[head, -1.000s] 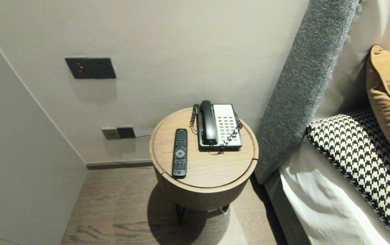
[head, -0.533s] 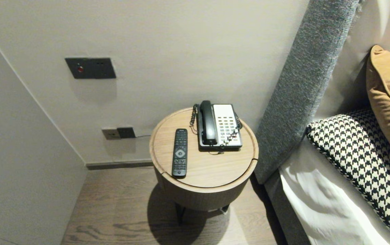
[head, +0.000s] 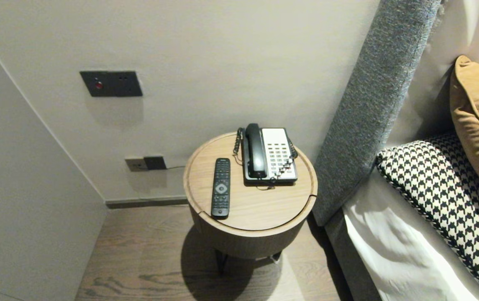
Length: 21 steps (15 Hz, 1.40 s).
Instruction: Open the nightstand drawer
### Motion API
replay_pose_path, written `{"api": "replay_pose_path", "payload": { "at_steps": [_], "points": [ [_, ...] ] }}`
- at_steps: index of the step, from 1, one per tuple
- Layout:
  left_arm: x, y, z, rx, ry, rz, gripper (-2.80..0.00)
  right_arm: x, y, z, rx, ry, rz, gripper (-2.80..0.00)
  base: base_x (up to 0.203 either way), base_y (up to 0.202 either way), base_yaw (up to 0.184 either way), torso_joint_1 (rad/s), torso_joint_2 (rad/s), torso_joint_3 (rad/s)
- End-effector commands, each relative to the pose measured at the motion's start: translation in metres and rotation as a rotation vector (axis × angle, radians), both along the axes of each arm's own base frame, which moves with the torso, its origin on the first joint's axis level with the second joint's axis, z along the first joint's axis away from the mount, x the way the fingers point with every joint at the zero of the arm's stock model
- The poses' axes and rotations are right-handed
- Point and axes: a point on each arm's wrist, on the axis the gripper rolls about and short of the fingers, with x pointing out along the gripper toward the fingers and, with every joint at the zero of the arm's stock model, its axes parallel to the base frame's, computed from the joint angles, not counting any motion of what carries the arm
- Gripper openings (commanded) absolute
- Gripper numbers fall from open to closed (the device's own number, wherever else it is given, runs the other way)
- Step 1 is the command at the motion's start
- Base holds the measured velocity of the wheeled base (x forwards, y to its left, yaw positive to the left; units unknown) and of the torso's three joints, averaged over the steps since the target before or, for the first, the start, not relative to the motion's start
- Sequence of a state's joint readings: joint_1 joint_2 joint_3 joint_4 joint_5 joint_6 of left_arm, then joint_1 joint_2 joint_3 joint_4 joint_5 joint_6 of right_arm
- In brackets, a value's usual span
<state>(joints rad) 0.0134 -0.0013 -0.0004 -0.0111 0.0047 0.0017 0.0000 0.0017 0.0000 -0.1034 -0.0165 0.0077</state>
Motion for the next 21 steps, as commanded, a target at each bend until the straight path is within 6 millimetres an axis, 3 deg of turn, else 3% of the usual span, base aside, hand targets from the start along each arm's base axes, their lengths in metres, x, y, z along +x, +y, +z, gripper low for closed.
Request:
{"api": "replay_pose_path", "payload": {
  "at_steps": [1,5,8,10,16,19,21],
  "points": [
    [0.0,0.0,0.0,0.003,-0.003,0.001,-2.8,0.003,0.0,-0.011,0.0,0.039,0.0,-2.8,0.0,0.0,0.0,0.0,0.0,0.0],
    [-0.004,0.0,0.011,0.021,-0.02,0.009,-2.8,0.003,0.0,-0.011,0.0,0.039,0.0,-2.8,0.0,0.0,0.0,0.0,0.0,0.0],
    [-0.01,0.0,0.049,0.025,0.015,0.008,-2.8,0.003,0.0,-0.011,0.0,0.039,0.0,-2.8,0.0,0.0,0.0,0.0,0.0,0.0],
    [-0.001,0.0,0.075,0.026,0.067,0.006,-2.8,0.003,0.0,-0.011,0.0,0.039,0.0,-2.8,0.0,0.0,0.0,0.0,0.0,0.0],
    [0.052,0.001,0.16,0.027,0.158,0.012,-2.8,0.003,0.0,-0.011,0.0,0.039,0.0,-2.8,0.0,0.0,0.0,0.0,0.0,0.0],
    [0.085,0.002,0.183,0.051,0.215,0.01,-2.8,0.003,0.0,-0.011,0.0,0.039,0.0,-2.8,0.0,0.0,0.0,0.0,0.0,0.0],
    [0.111,0.001,0.188,0.055,0.287,0.003,-2.8,0.003,0.0,-0.011,0.0,0.039,0.0,-2.8,0.0,0.0,0.0,0.0,0.0,0.0]
  ]
}}
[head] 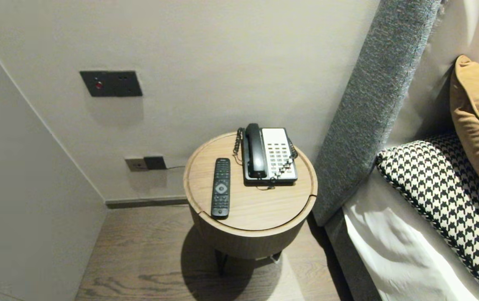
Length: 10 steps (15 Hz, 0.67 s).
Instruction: Open the nightstand drawer
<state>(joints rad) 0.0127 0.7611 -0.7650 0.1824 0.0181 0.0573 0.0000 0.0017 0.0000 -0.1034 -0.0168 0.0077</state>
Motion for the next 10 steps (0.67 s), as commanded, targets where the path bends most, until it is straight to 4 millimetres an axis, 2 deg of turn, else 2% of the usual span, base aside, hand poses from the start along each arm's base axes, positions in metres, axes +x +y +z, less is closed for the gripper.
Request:
{"api": "replay_pose_path", "payload": {
  "at_steps": [1,3,6,10],
  "points": [
    [0.041,-0.001,0.0,0.002,0.134,-0.003,-2.8,0.003,0.0,-0.011,0.0,0.039,0.0,-2.8,0.0,0.0,0.0,0.0,0.0,0.0],
    [0.068,-0.011,0.0,0.012,0.218,-0.03,-2.8,0.003,0.0,-0.011,0.0,0.039,0.0,-2.8,0.0,0.0,0.0,0.0,0.0,0.0],
    [0.105,-0.047,-0.008,0.005,0.315,-0.077,-2.8,0.003,0.0,-0.011,0.0,0.039,0.0,-2.8,0.0,0.0,0.0,0.0,0.0,0.0],
    [0.157,-0.093,-0.036,0.003,0.454,-0.109,-2.8,0.003,0.0,-0.011,0.0,0.039,0.0,-2.8,0.0,0.0,0.0,0.0,0.0,0.0]
  ]
}}
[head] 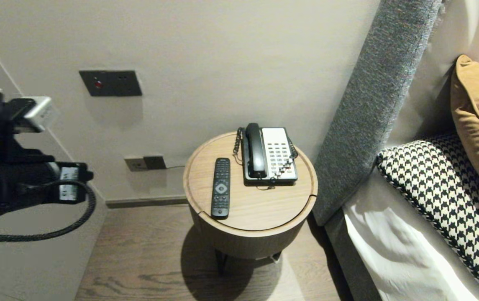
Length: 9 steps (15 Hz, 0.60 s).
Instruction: Open the nightstand drawer
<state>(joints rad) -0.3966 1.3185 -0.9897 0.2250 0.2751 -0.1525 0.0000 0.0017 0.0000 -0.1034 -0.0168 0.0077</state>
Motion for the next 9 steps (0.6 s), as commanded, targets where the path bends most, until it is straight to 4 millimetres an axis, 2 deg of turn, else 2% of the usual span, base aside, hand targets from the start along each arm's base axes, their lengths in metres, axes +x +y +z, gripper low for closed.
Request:
{"api": "replay_pose_path", "payload": {
  "at_steps": [1,5,9],
  "points": [
    [0.038,-0.032,-0.032,0.038,0.118,-0.041,-2.8,0.003,0.0,-0.011,0.0,0.039,0.0,-2.8,0.0,0.0,0.0,0.0,0.0,0.0],
    [0.076,-0.084,-0.068,0.022,0.137,-0.117,-2.8,0.003,0.0,-0.011,0.0,0.039,0.0,-2.8,0.0,0.0,0.0,0.0,0.0,0.0],
    [0.095,-0.12,-0.09,0.015,0.155,-0.175,-2.8,0.003,0.0,-0.011,0.0,0.039,0.0,-2.8,0.0,0.0,0.0,0.0,0.0,0.0]
  ]
}}
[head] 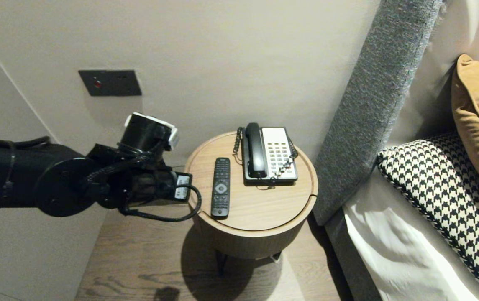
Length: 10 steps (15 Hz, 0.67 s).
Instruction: Open the nightstand drawer
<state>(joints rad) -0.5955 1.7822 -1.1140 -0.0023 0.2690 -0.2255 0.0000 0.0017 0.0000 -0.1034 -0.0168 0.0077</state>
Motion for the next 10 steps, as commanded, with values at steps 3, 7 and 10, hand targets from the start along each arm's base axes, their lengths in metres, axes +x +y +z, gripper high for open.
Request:
{"api": "replay_pose_path", "payload": {
  "at_steps": [3,7,10],
  "points": [
    [0.01,-0.034,-0.027,0.006,0.08,-0.094,-2.8,0.003,0.0,-0.011,0.0,0.039,0.0,-2.8,0.0,0.0,0.0,0.0,0.0,0.0],
    [0.004,-0.056,-0.041,0.016,0.124,-0.172,-2.8,0.003,0.0,-0.011,0.0,0.039,0.0,-2.8,0.0,0.0,0.0,0.0,0.0,0.0],
    [0.003,-0.071,-0.049,0.025,0.135,-0.206,-2.8,0.003,0.0,-0.011,0.0,0.039,0.0,-2.8,0.0,0.0,0.0,0.0,0.0,0.0]
  ]
}}
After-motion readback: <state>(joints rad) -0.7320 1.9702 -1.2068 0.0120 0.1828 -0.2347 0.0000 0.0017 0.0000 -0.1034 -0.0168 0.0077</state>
